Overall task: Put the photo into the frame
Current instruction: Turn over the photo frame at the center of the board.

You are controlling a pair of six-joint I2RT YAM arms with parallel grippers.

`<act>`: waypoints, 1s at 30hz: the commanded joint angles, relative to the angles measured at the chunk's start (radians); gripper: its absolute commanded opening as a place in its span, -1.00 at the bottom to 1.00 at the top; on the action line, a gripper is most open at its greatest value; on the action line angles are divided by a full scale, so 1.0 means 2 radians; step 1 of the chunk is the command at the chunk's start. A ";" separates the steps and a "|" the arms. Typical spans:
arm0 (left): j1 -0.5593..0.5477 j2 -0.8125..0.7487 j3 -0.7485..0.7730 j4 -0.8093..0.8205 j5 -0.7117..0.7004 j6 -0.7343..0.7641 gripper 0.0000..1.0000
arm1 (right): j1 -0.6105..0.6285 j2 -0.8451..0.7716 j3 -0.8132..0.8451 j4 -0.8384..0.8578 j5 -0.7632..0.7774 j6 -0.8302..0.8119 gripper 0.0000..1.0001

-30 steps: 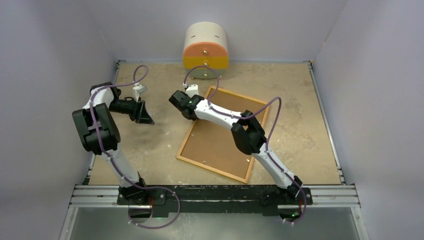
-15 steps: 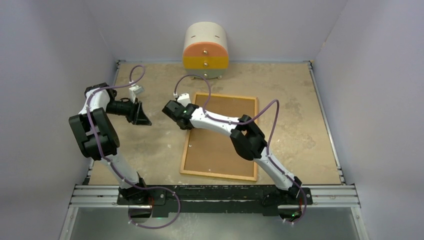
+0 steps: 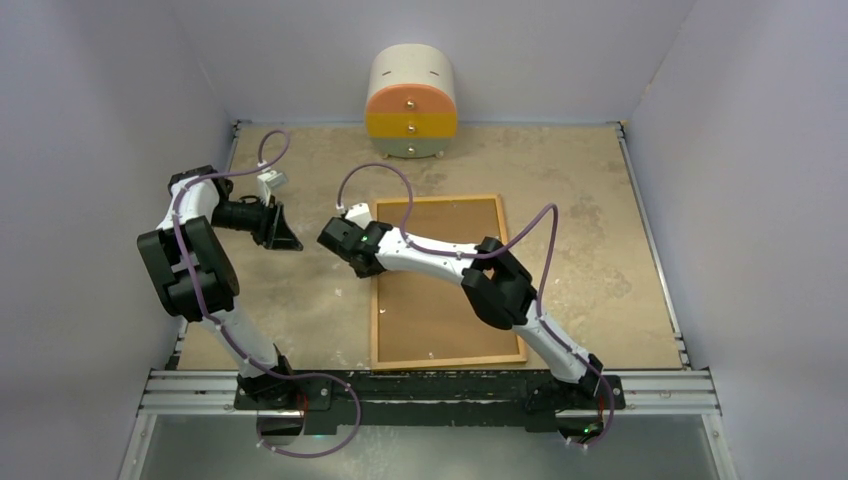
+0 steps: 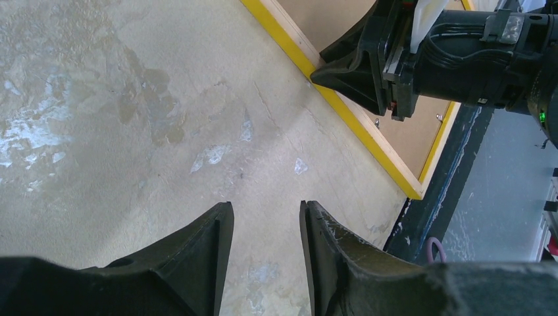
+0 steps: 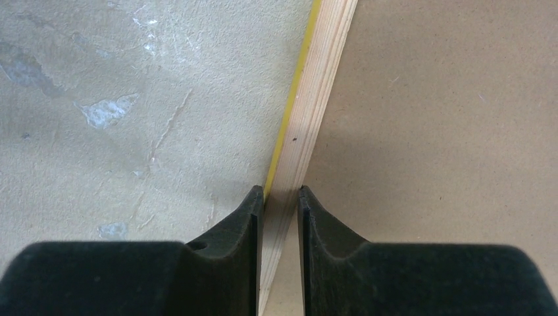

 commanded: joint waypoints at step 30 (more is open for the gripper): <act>0.005 -0.050 -0.005 -0.014 0.016 0.006 -0.14 | 0.005 -0.098 0.113 -0.011 -0.069 0.096 -1.00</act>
